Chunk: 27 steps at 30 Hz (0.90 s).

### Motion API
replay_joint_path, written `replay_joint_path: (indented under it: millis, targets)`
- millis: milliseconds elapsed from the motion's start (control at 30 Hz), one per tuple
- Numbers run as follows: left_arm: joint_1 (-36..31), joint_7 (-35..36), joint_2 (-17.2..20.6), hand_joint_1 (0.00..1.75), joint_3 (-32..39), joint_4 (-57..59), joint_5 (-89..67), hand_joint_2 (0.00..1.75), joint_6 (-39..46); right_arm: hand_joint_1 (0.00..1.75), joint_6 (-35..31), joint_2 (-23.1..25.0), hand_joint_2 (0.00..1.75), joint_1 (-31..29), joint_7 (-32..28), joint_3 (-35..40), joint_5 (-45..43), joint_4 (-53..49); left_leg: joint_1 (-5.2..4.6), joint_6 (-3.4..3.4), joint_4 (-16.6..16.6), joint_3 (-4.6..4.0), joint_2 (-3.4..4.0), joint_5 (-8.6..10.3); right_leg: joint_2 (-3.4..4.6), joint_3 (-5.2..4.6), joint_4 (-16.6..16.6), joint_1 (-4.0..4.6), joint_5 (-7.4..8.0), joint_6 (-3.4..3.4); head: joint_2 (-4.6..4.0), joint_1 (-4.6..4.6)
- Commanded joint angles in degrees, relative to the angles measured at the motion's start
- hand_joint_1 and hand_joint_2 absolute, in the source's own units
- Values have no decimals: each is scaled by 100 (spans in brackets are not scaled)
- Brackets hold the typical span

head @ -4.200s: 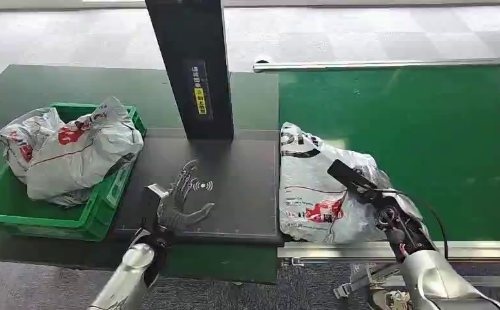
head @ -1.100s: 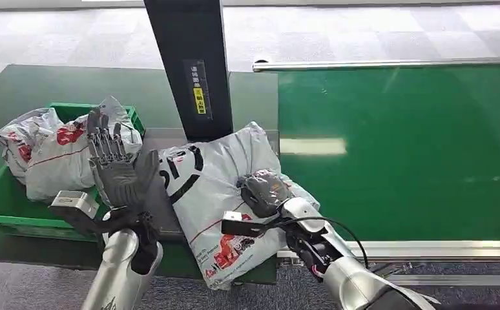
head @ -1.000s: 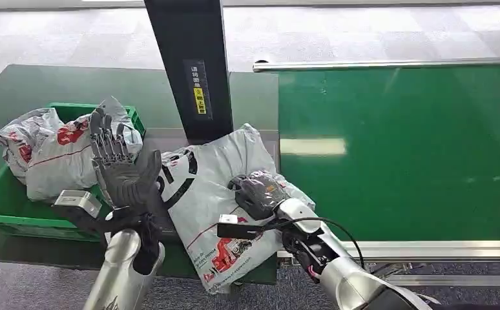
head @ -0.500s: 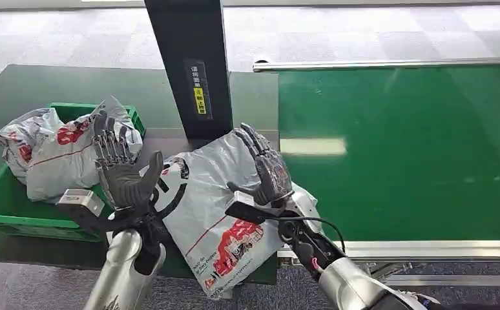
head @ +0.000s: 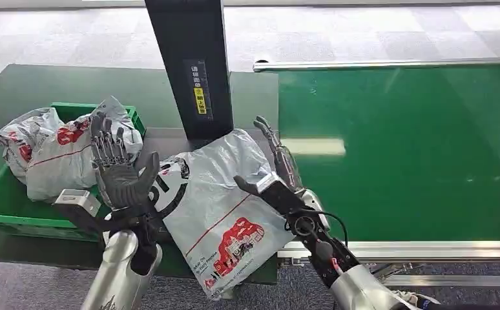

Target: Moved the parcel from conveyor to table for the left to box.

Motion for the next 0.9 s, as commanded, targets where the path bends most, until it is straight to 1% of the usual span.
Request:
replay_joint_path:
  millis: [33,100,200,233,300,333,433,500,567,600,633,667,700,733,767,800,833,900]
  targets:
    - [78,15,229,0,65,162,-23,175,-66,0,423,-603,175,442,-5,-458,-174,-1364,-1,4,-7,5,-14,3,-12,10,-8,-1,-1,-1,0,2]
    - [78,15,229,0,65,162,-23,175,-66,0,423,-603,175,442,-5,-458,-174,-1364,-2,2,-2,0,-3,1,-4,2,-1,-2,-1,0,0,0]
    - [78,15,229,0,65,162,-23,175,-66,0,423,-603,175,442,-5,-458,-174,-1364,-1,2,-4,0,-7,2,-7,3,-2,-1,0,-1,0,2]
    - [115,15,255,0,71,131,-70,175,-35,0,500,-592,175,506,-5,-607,-154,-1370,0,2,-9,2,-8,5,-7,6,-8,0,2,-2,0,0]
    - [213,15,332,0,97,57,-75,175,-42,0,756,-749,175,629,-5,-853,-233,-1485,-1,2,-5,3,-6,1,-5,6,-5,-1,0,0,0,0]
    - [299,15,383,0,108,1,-75,175,-65,0,1212,-885,175,762,29,-1091,-484,-1662,-1,4,-10,7,-12,2,-11,14,-12,0,0,0,0,2]
    - [537,15,440,0,214,-139,-177,175,-97,0,1927,-1099,175,1315,249,-1954,-694,-2231,-1,4,-8,6,-19,2,-18,13,-9,-1,-3,1,0,0]
    - [664,15,478,0,315,-235,-169,175,-108,0,2343,-1126,175,1717,359,-2453,-1021,-2563,-2,6,-13,9,-35,2,-32,22,-16,-2,-7,2,0,0]
    - [791,15,525,0,436,-272,-106,175,-220,0,2431,-1043,175,2303,404,-2906,-962,-3085,0,4,-15,12,-34,-1,-29,25,-18,0,-8,2,0,0]
    - [716,15,524,0,490,-68,-37,175,-345,0,2467,-944,175,2686,409,-3119,-788,-3398,-1,5,-21,17,-41,-2,-36,33,-24,0,-11,1,0,2]
    - [576,15,478,0,508,215,114,175,-454,0,2399,-967,175,2894,363,-3196,-597,-3549,-2,1,-10,5,-27,-4,-23,15,-11,-2,-9,2,0,0]
    - [474,15,433,0,504,314,160,175,-487,0,2408,-1004,175,2953,345,-3238,-533,-3536,0,1,-19,12,-49,-2,-44,31,-20,0,-13,0,0,2]
    - [478,15,385,0,531,91,-17,175,-401,0,2545,-1055,175,2846,449,-3248,-608,-3307,0,0,-15,7,-55,-4,-50,27,-17,1,-14,0,0,-2]
    - [566,15,310,0,587,-152,-136,175,-327,0,2615,-1096,175,2558,488,-3198,-663,-2852,0,1,-8,-2,-44,-5,-41,12,-12,0,-10,1,0,2]
    - [600,15,308,0,583,-185,-135,175,-329,0,2610,-1087,175,2447,478,-3171,-660,-2702,1,1,-11,-3,-41,-5,-37,10,-15,1,-8,0,2,0]
    - [632,15,317,0,568,-220,-131,175,-321,0,2609,-1086,175,2318,413,-3130,-666,-2506,-2,2,-4,-6,-17,-9,-14,0,-7,-2,-5,2,0,0]
    - [637,15,323,0,571,-224,-131,175,-319,0,2609,-1080,175,2297,414,-3124,-666,-2497,-1,1,-2,-10,2,-12,2,-5,-6,-2,-1,2,0,-2]
    - [637,15,323,0,571,-224,-131,175,-319,0,2609,-1080,175,2297,414,-3124,-666,-2497,-2,3,-6,-8,7,-9,5,-2,-10,-2,2,3,0,-2]
